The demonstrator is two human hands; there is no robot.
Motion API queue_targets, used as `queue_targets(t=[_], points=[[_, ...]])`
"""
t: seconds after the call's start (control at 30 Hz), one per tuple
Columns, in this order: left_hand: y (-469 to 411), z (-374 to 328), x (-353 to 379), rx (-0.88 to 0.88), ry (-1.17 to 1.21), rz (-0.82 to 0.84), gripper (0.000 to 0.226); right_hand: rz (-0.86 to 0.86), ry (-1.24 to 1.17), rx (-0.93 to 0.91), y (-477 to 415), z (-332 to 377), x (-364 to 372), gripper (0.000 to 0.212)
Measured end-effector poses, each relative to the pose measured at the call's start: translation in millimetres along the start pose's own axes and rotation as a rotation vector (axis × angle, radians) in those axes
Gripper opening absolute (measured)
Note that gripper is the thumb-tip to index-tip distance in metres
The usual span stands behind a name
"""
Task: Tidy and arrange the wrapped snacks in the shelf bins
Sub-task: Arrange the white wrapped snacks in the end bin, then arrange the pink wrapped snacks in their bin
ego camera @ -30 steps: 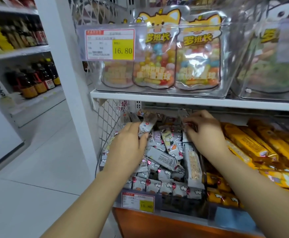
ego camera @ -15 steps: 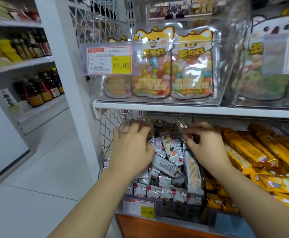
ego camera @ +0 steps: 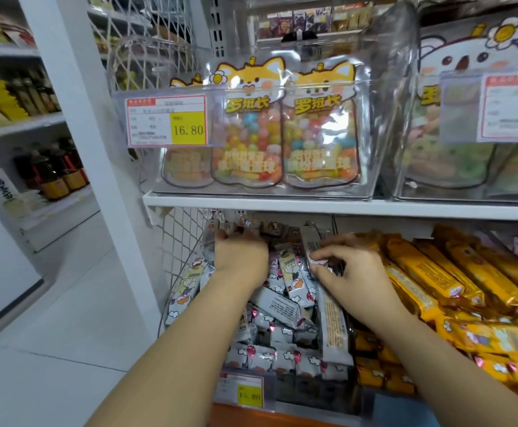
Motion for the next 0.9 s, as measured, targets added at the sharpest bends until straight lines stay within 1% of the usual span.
queue_targets(t=[0.1, 0.2, 0.3, 0.33, 0.43, 0.5, 0.6, 0.7, 0.8, 0.9], points=[[-2.2, 2.0, 5.1, -0.007, 0.018, -0.08, 0.036, 0.008, -0.018, 0.009, 0.4, -0.9, 1.7, 0.015], [-4.5, -3.0, 8.4, -0.054, -0.003, -0.053, 0.037, 0.002, -0.011, 0.013, -0.8, -1.1, 2.2, 0.014], [-9.2, -6.5, 7.1, -0.074, -0.023, -0.182, 0.036, 0.015, -0.001, 0.016, -0.8, -1.1, 2.2, 0.014], [-9.9, -6.1, 8.0, -0.082, 0.002, -0.16, 0.034, 0.018, 0.0, 0.016, -0.5, -0.7, 1.7, 0.014], [-13.2, -1.6, 10.4, -0.099, 0.102, -0.009, 0.023, 0.015, 0.002, 0.011, -0.2, -0.9, 1.9, 0.013], [-14.1, 2.2, 3.0, -0.109, 0.205, -0.009, 0.012, 0.018, 0.006, 0.013, -0.6, -1.9, 2.8, 0.013], [-11.8, 7.5, -11.6, -0.112, 0.443, 0.007, 0.015, 0.031, 0.018, 0.015, -0.9, -1.3, 3.3, 0.013], [0.6, 8.7, -26.8, -0.069, 0.608, -0.121, 0.01, 0.053, 0.021, 0.003, -2.0, -0.6, 2.3, 0.015], [18.8, 6.8, -33.7, -0.013, 0.721, -0.276, 0.017, 0.109, 0.011, -0.017, -2.3, 1.7, -1.5, 0.02], [39.3, 5.4, -38.7, 0.006, 0.823, -0.39, 0.017, 0.129, -0.004, -0.046, 2.5, 6.8, -6.7, 0.026]])
Point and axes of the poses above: each hand's wrist, its own y-axis away from the middle knuckle, its own x-axis out of the palm, z = x × y, the point moved 1 cm from there along -y, towards the middle knuckle, and after that the axes turned 9 degrees about y, right-handed, at the moved point
